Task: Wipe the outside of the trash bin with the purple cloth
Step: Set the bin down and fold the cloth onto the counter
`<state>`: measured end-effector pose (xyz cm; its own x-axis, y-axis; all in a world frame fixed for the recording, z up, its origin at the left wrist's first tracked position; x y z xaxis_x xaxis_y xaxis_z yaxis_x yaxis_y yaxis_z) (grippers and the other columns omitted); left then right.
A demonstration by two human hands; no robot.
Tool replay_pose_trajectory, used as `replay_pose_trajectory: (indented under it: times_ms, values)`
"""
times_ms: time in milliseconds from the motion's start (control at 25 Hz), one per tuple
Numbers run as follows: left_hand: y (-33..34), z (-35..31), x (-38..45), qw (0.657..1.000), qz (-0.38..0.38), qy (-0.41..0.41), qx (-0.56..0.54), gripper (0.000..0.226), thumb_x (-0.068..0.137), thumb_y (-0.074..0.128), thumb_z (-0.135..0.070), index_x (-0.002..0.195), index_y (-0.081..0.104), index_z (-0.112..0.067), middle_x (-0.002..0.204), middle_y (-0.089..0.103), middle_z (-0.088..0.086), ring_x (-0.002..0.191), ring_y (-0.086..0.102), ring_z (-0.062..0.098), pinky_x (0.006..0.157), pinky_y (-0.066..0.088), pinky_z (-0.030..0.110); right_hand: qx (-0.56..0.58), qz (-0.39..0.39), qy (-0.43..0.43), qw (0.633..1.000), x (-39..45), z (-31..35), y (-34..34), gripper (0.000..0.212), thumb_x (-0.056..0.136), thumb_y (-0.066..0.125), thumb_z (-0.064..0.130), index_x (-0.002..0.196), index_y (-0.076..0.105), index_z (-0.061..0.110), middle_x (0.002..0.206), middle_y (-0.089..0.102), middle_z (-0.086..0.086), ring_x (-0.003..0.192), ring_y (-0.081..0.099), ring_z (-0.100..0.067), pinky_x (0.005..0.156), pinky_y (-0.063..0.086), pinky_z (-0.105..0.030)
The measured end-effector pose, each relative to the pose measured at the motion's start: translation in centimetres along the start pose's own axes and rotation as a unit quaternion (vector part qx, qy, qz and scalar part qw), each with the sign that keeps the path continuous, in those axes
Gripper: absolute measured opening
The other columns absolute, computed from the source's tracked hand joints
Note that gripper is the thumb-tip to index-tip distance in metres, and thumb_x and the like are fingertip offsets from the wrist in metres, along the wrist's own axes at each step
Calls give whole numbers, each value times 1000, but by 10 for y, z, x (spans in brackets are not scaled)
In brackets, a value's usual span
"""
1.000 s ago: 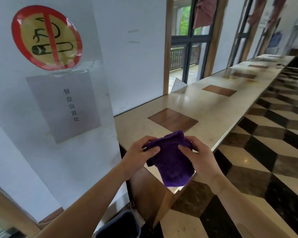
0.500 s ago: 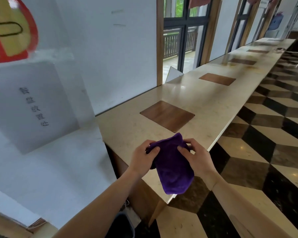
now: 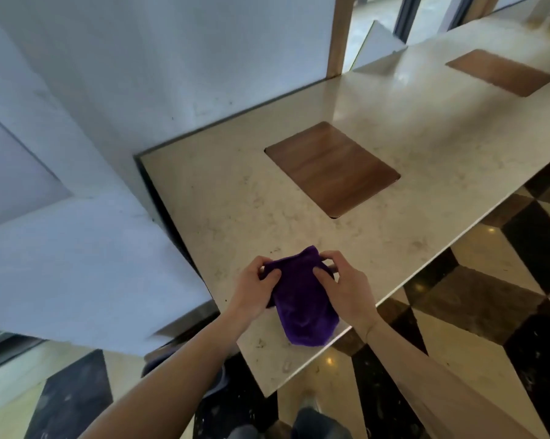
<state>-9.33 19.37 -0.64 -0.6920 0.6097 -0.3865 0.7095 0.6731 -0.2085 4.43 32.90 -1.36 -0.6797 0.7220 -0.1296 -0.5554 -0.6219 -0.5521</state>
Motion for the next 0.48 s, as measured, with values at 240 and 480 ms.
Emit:
replay_pose_trajectory:
  times_ms: [240, 480]
  values:
    - [1, 23, 63, 993, -24, -23, 115, 5, 94, 56, -24, 97, 59, -24, 87, 68, 4, 75, 69, 21, 59, 60, 38, -95, 3, 2, 995, 49, -28, 37, 26, 98, 48, 41, 124, 52, 39, 108, 63, 9, 90, 58, -12, 75, 46, -30]
    - [2, 31, 92, 952, -36, 59, 298, 28, 93, 51, -40, 118, 52, -28, 109, 56, -4, 87, 59, 13, 74, 54, 36, -147, -27, -1, 989, 66, -41, 47, 31, 97, 54, 39, 127, 52, 37, 118, 54, 7, 94, 59, -14, 73, 47, -29]
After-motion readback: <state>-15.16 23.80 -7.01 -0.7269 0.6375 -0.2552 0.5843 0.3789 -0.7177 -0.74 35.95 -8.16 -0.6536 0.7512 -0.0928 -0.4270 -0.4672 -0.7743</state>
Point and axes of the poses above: each hand's wrist, its own x-axis towards the middle knuckle, its own y-axis out of the palm, z = x × y, the point moved 2 cm from there along x, towards the middle knuckle
